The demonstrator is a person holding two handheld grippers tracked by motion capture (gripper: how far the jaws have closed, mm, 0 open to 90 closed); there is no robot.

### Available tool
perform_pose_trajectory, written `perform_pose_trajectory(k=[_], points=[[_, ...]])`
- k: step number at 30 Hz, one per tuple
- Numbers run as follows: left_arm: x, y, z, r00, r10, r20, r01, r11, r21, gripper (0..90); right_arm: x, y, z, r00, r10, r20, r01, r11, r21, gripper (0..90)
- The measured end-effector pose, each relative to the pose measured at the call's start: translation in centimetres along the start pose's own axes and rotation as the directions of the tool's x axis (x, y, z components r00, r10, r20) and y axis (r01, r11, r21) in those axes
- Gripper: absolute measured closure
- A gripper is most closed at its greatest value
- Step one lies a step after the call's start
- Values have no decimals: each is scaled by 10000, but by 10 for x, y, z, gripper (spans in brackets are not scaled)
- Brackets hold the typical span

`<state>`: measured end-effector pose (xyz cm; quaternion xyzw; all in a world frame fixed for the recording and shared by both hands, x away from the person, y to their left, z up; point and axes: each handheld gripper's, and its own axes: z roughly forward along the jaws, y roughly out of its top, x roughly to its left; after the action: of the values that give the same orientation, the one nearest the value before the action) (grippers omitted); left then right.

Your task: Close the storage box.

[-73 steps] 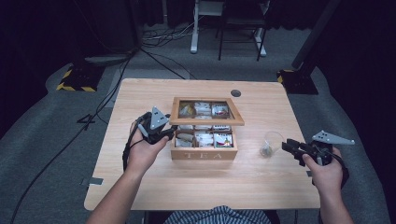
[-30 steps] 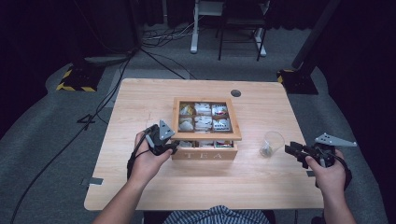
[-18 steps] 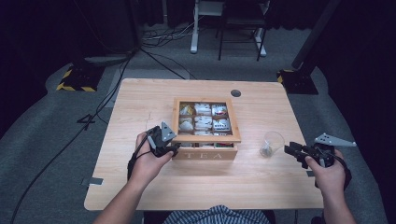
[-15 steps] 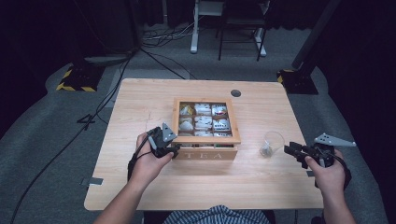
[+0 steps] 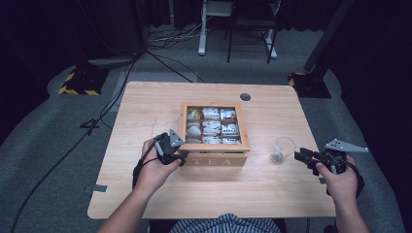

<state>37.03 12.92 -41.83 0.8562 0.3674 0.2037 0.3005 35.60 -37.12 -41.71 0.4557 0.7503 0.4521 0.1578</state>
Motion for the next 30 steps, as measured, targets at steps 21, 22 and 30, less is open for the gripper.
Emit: perform_pose_trajectory(k=[21,22,30], points=[[-1,0,2,9989,-204,412,175,9974,700,420,1,-1,4,9999,-69,-75,70,9999,151,625],[-1,0,2,9989,-205,428,174,9973,709,420,1,-1,4,9999,-73,-79,74,9998,159,625],[-2,-1,5,9990,-169,405,131,9957,915,418,1,-2,5,9999,-101,-113,103,9998,175,622]])
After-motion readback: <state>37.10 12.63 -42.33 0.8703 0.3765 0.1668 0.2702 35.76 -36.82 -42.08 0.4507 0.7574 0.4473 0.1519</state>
